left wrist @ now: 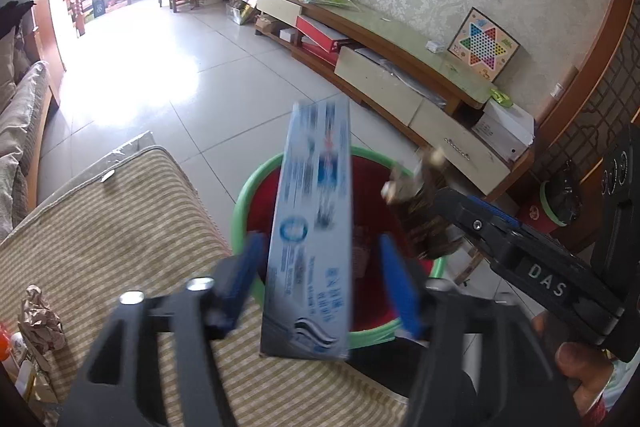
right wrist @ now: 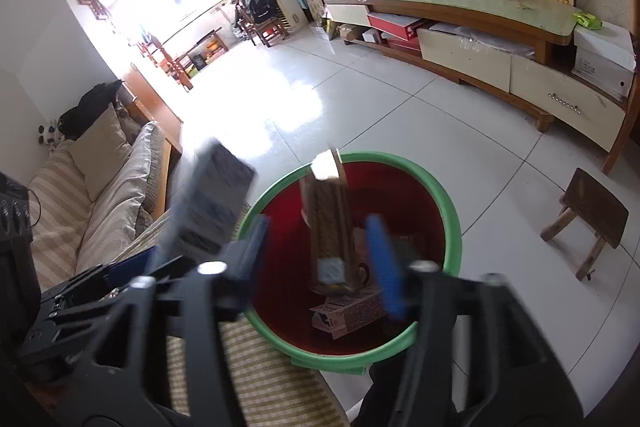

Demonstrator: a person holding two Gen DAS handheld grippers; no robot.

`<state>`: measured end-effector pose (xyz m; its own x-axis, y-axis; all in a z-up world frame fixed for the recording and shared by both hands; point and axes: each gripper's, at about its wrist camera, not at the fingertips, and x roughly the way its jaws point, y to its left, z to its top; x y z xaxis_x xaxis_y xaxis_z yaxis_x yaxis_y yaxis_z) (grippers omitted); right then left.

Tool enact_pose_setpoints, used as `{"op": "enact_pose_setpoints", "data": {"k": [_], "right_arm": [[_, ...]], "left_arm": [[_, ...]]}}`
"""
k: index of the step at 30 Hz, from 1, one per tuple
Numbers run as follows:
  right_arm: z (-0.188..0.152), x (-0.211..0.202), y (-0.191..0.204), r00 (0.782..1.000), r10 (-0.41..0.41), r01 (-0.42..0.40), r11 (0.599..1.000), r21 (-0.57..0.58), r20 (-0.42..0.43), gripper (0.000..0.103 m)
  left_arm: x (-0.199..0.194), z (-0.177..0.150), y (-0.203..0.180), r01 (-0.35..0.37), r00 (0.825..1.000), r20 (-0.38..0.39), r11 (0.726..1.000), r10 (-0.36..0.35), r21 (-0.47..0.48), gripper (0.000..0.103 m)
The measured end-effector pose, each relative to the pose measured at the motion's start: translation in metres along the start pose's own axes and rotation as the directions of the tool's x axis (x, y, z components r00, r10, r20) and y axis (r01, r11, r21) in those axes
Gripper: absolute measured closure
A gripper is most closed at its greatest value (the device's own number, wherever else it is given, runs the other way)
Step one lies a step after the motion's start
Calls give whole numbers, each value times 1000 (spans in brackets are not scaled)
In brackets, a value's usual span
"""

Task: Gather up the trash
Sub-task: 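Open both tools to drop the toothpaste box and brown package into the bin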

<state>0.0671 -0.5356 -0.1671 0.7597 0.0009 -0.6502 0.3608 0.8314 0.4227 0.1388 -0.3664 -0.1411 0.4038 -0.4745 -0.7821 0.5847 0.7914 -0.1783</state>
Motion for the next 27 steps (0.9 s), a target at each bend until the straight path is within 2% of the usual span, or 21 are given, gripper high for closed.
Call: {"op": "enact_pose_setpoints", "data": {"k": [8,10,12,15,19,23,27], "right_arm": [[-6,-12,4,1000,-23,23,1000,-13,2,44],[-9,-16,6,1000,-29,29,999,-19,1,39],[-12,-18,10,1000,-27,27,999,-24,-5,39],[-17,-21,19,1000,-15,14,999,-39,-20,39],[-27,-24,41,999,2,-6,997,-81,-42,36],[-41,-23,68,995,36,-48,991,-125,-94,35],[-63,-20,98,981,89,-117,980,-160,-171,35]], "left_arm": [[-33,-17,33,-11,999,44,994,15,-105,38],[-47,-30,45,-17,998,60,988,26,-155,38],[-58,-44,56,-29,997,60,981,41,-190,38],[-81,-69,73,-76,993,66,969,93,-234,38],[-109,-100,104,-131,985,67,938,161,-321,38],[-137,-124,132,-223,966,57,922,253,-317,36],[-168,-147,168,-285,947,59,914,314,-289,26]]}}
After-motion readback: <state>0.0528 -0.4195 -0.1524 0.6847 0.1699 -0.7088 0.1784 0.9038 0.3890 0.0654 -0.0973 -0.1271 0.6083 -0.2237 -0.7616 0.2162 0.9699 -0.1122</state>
